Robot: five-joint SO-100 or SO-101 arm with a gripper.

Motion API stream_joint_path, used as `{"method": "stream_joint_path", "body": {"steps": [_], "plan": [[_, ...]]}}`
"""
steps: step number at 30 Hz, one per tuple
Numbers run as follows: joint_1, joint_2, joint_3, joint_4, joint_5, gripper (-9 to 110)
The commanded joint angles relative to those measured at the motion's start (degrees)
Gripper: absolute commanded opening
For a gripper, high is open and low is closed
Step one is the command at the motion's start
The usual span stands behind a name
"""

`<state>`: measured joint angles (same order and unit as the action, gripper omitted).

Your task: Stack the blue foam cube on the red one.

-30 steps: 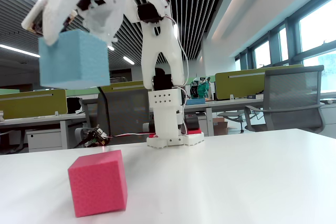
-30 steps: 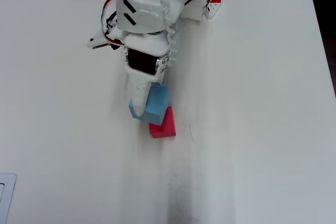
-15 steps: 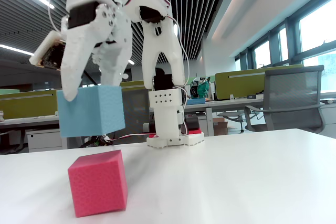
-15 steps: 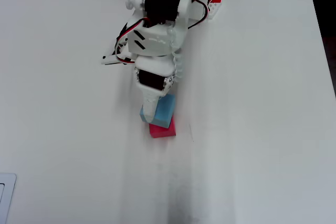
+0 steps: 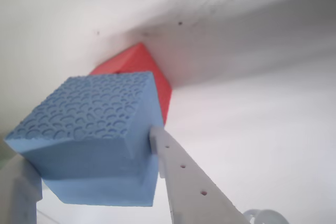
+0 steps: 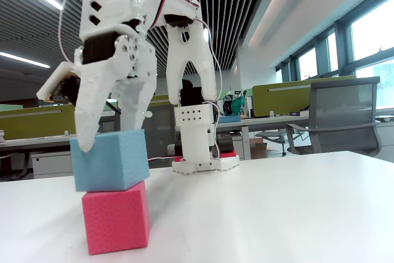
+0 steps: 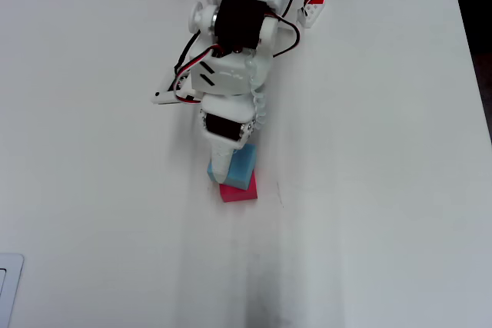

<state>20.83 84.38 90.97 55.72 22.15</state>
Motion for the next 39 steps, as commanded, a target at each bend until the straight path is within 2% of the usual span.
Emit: {"method": "stream_joint_path", "body": {"steps": [1, 10, 19, 27, 39], "plan": [[0.5, 2.3, 0.7, -1.3, 0.3, 23], [1.3, 2.6, -1.5, 0.5, 0.3, 24], [0.9, 5.1, -5.4, 4.0, 0.3, 31], [0.0, 9.1, -4.6, 5.2, 0.3, 32], [-2.2, 29.8, 0.1, 12.0, 0.3, 26]]}}
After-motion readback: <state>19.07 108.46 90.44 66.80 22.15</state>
